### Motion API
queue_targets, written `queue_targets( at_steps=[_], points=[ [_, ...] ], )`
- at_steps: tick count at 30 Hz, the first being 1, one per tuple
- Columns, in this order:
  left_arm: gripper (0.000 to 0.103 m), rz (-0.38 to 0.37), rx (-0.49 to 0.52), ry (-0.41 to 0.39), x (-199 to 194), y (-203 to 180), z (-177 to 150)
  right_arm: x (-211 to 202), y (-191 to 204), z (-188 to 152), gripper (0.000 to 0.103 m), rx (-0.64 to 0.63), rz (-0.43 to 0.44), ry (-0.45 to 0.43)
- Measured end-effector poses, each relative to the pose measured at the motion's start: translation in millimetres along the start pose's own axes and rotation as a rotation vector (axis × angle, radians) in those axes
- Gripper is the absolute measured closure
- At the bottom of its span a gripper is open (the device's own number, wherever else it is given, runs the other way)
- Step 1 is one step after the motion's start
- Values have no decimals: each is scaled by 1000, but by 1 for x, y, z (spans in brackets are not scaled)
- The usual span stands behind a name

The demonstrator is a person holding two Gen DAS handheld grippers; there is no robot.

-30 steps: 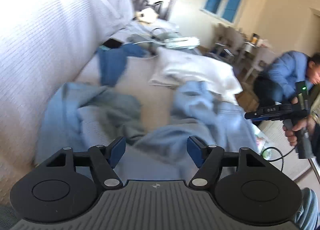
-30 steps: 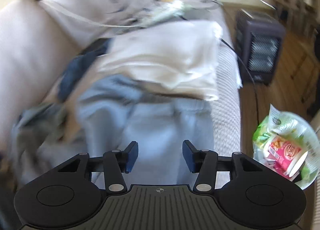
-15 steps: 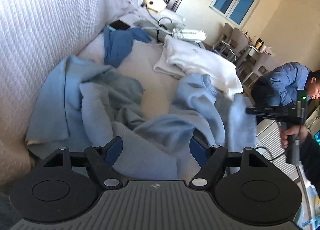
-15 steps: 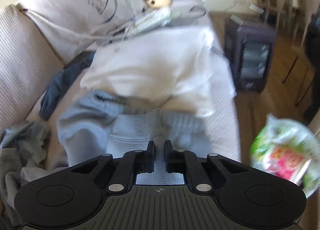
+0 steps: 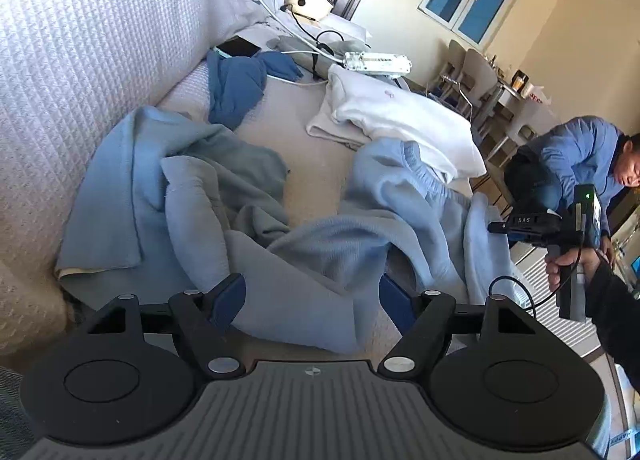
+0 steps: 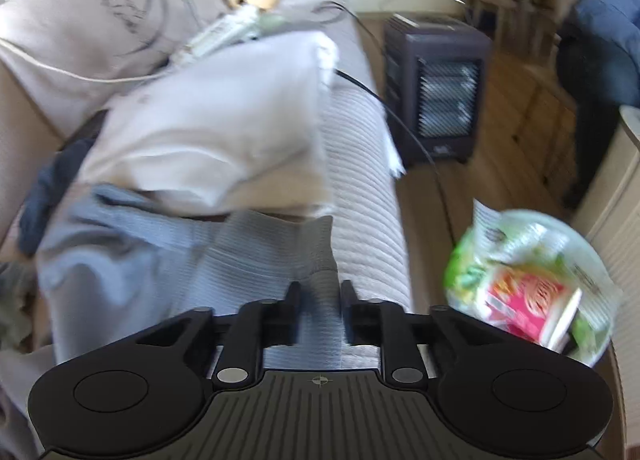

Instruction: Fold clothes

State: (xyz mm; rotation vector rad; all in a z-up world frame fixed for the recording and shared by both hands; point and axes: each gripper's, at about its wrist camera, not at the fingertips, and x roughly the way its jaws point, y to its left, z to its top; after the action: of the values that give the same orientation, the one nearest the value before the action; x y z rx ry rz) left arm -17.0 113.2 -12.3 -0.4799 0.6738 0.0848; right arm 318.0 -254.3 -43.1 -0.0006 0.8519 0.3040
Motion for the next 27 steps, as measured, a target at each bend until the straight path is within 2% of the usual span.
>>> queue_targets(
  at_steps=[3, 6, 8, 10, 13, 17, 19, 22, 24, 26, 27],
  points=[
    [32, -1, -36, -8, 2, 7, 1, -23, 8, -2, 45, -78, -37, -66],
    [32, 10, -50, -28, 5, 11, 4, -49, 25, -2, 40, -198, -58, -119],
    [32, 32, -63, -46, 8, 13, 7, -67, 41, -3, 40, -281, -30, -140],
    [32, 90, -86, -56, 15, 18, 12, -85, 60, -7, 40, -352, 49, -144],
    [32, 148, -129, -68, 28, 28, 22, -108, 103, -17, 40, -475, 216, -131],
    [28, 220, -89, -75, 51, 31, 37, -125, 181, -48, 36, -768, 433, -141],
    [28, 242, -70, -62, 62, 33, 43, -122, 218, -65, 36, -922, 469, -162],
    [29, 197, -69, -51, 71, 37, 46, -101, 258, -85, 36, -1105, 484, -167],
    [34, 181, -70, -46, 76, 40, 47, -81, 276, -96, 36, -1205, 458, -155],
    [46, 147, -85, -47, 79, 44, 47, -62, 288, -103, 36, -1266, 434, -136],
    [62, 124, -96, -49, 79, 46, 47, -54, 292, -105, 38, -1289, 429, -126]
  ],
)
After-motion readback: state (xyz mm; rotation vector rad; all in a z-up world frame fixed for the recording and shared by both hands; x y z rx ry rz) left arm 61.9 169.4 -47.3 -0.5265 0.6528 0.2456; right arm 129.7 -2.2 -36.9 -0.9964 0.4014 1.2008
